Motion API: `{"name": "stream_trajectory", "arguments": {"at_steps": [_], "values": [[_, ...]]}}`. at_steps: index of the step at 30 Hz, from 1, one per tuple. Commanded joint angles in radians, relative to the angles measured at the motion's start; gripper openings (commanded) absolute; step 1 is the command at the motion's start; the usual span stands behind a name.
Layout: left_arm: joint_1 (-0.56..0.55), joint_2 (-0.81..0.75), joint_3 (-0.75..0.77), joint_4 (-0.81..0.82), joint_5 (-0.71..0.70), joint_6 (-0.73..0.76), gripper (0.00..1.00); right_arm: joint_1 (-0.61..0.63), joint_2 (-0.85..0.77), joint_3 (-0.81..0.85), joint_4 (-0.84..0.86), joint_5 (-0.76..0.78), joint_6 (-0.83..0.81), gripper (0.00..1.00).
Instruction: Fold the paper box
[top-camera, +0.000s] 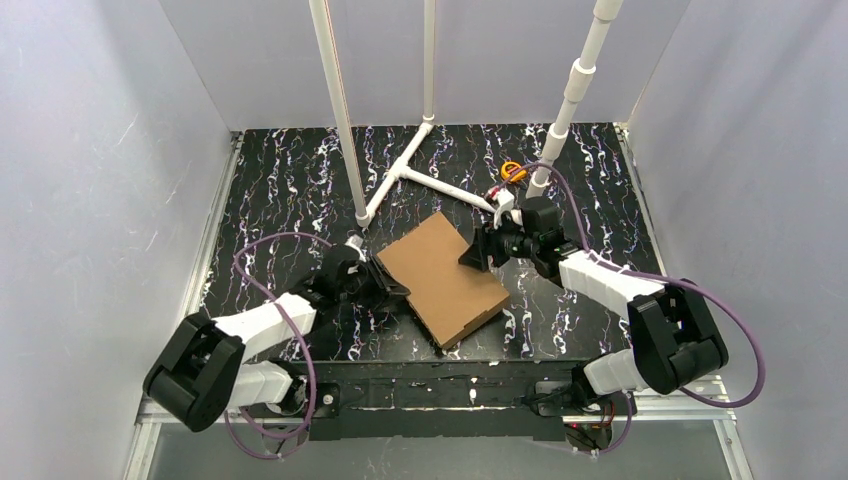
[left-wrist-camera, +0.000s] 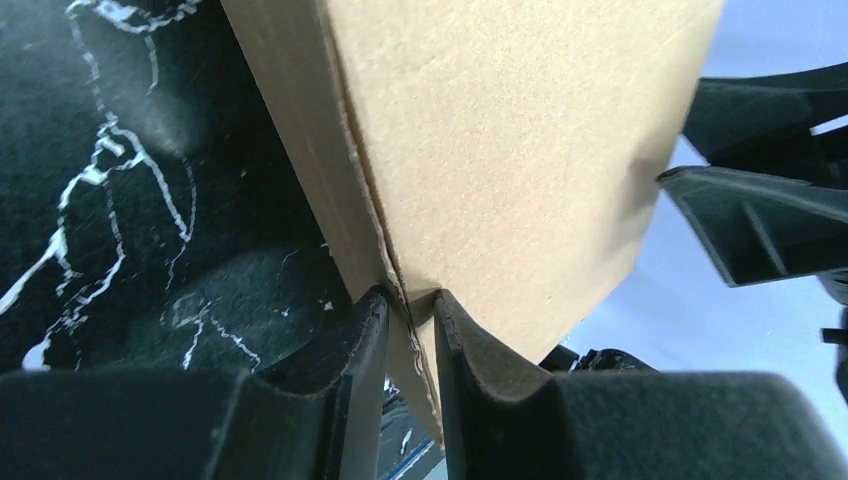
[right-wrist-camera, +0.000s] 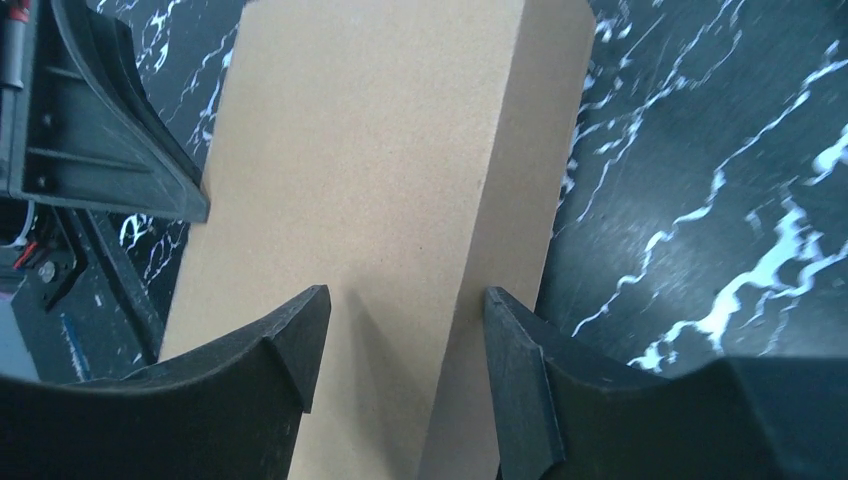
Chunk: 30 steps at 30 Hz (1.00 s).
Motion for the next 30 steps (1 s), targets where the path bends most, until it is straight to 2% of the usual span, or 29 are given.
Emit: {"name": "stream_trajectory", "arguments": {"at_steps": [1,10,14,22,27,30], "values": [[-0.005,0.104,0.097,-0.036,-0.006,0.049,0.21,0.036,-0.039,0.126,-0.098,-0.107,-0.061,0.64],[0.043,0.358,0.308,-0.016,0.044,0.069,0.21,0.111,-0.046,0.288,-0.338,-0.033,-0.201,0.62],[0.087,0.402,0.335,-0.012,0.056,0.077,0.21,0.175,-0.054,0.307,-0.423,-0.008,-0.276,0.62],[0.150,0.299,0.196,-0.009,0.048,0.080,0.25,0.297,-0.044,0.302,-0.543,-0.098,-0.453,0.63],[0.194,0.163,0.086,-0.010,0.051,0.087,0.31,0.360,0.002,0.385,-0.598,-0.167,-0.507,0.67],[0.230,0.057,0.016,-0.015,0.067,0.086,0.35,0.386,0.032,0.463,-0.702,-0.245,-0.612,0.71]]}}
